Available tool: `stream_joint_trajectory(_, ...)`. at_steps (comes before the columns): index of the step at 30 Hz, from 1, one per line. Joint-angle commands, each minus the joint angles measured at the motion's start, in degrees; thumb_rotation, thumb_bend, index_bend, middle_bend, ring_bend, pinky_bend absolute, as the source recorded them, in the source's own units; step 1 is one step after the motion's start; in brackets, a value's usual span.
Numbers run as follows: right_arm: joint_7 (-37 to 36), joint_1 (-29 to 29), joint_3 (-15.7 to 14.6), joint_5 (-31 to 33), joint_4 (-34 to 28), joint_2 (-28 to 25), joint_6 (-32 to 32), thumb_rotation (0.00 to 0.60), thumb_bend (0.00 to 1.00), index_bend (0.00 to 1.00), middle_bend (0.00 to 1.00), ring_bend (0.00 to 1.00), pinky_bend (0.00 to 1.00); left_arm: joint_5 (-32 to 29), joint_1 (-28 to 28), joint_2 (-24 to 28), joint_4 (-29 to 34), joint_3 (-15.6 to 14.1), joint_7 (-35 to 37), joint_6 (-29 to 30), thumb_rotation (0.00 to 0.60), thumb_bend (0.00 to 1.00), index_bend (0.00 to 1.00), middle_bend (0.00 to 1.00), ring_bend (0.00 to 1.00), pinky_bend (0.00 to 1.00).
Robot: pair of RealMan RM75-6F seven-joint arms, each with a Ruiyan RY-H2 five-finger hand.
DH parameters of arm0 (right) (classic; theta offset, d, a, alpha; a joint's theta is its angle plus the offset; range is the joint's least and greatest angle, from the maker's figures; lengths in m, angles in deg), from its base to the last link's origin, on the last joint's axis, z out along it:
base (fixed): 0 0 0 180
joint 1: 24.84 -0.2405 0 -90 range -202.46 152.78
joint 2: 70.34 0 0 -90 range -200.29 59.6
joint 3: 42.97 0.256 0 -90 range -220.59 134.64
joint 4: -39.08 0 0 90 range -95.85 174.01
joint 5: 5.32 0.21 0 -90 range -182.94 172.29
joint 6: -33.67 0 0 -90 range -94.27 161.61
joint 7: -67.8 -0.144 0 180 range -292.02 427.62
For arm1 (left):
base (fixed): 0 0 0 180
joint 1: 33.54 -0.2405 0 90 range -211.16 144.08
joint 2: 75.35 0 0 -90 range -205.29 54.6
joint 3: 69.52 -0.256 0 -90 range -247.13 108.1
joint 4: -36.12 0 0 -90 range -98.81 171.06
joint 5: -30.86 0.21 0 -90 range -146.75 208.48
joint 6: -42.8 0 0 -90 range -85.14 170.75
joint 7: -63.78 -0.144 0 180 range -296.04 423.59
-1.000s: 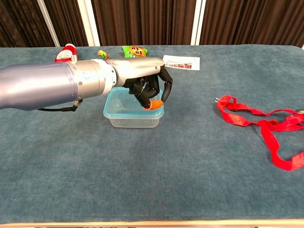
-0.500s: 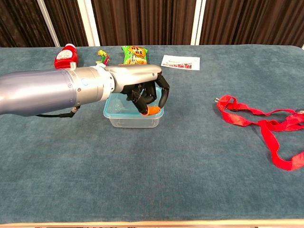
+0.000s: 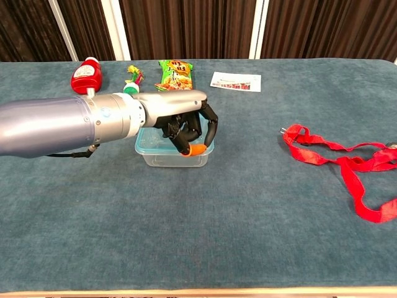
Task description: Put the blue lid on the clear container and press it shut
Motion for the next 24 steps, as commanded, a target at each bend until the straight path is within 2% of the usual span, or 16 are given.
stream_joint_trajectory(1, -0.1, 0.0, 0.0, 0.0, 0.0, 0.0, 0.0, 0.6, 0.28, 0.04, 0.0, 0.0, 0.0, 0.8, -0.1, -0.3, -0.6, 0.1, 1.1, -0.8, 0.6, 0.51, 0.8, 0.87, 0.71, 0.75)
stream_joint_trajectory(14, -0.3, 0.0, 0.1, 0.2, 0.1, -0.1, -0.2, 0.6, 0.28, 0.04, 0.0, 0.0, 0.0, 0.6, 0.4, -1.4, -1.9, 0.1, 0.6, -2.2, 0.6, 0.51, 0.8, 0.87, 0.71, 0.75)
stream_joint_trajectory(24, -0.3, -0.1, 0.1, 0.2, 0.1, -0.1, -0.2, 0.6, 0.28, 0.04, 0.0, 0.0, 0.0, -0.7, 0.7, -1.8, -2.3, -0.6, -3.6, -1.5, 0.6, 0.51, 0.8, 0.87, 0.71, 0.75)
